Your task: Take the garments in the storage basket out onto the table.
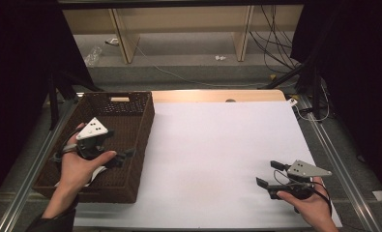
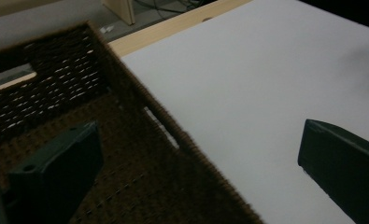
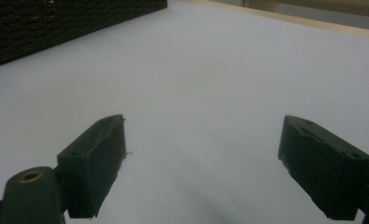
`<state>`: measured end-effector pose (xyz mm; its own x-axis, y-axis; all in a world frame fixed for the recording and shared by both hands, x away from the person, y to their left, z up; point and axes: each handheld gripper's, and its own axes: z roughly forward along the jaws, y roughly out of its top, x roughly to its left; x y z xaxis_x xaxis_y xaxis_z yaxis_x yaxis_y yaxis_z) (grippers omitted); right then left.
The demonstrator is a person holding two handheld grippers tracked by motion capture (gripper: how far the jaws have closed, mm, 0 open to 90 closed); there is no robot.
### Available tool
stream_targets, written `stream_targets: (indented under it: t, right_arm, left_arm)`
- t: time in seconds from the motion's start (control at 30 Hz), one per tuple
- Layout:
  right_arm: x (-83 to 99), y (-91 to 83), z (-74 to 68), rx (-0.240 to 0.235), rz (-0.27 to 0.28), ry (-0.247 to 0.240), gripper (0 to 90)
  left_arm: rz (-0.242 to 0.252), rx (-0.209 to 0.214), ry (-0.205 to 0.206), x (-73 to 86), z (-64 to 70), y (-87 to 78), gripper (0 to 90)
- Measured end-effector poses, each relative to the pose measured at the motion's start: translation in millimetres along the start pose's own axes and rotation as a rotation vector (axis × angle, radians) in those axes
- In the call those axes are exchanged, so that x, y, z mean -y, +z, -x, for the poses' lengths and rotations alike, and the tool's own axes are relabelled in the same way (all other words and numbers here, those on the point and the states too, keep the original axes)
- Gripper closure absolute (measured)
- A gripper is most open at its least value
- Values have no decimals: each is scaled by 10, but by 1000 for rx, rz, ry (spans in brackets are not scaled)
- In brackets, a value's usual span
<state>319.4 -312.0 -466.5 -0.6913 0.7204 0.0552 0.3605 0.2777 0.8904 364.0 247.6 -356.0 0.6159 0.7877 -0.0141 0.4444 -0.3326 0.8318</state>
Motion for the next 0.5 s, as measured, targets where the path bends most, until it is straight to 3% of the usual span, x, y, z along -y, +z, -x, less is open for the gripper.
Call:
stream_targets:
  t: [0.27,0.5]
  right_arm:
    - [-3,2,1,-2,5,1,160]
    - [-1,6,3,0,-2,2,160]
  left_arm:
    - [-91,-65,-54,168,-360,34,0]
    - [-128,-89,-91,276,-561,56,0]
